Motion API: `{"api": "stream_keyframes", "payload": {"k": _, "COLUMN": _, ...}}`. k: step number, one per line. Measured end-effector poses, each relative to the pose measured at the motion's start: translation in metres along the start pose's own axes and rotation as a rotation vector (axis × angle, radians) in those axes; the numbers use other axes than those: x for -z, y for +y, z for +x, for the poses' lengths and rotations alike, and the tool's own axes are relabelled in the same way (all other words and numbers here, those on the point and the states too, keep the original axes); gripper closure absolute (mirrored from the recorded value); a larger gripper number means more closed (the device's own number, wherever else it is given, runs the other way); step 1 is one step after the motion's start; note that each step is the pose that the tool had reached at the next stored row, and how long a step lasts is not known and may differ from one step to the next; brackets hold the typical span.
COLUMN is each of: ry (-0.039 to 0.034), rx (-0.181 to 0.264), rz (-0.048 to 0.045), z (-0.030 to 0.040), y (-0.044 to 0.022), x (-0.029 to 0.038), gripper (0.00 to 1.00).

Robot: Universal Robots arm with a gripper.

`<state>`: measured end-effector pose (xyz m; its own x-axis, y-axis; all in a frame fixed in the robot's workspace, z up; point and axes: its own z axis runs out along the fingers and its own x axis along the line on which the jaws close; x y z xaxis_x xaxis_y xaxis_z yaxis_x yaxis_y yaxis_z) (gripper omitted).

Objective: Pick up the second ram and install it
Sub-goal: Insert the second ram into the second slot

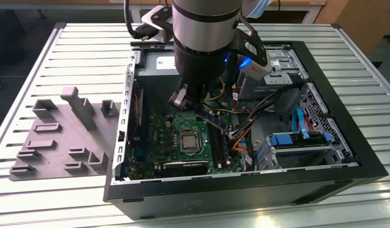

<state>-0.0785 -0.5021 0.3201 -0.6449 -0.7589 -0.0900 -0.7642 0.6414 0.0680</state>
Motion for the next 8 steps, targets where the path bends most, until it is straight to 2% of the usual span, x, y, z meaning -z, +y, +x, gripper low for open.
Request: {"api": "stream_keyframes", "payload": {"k": 8, "ry": -0.0036, "rx": -0.052, "rz": 0.0048, "z": 0.0, "y": 0.0, "x": -0.0002, "gripper": 0.89}}
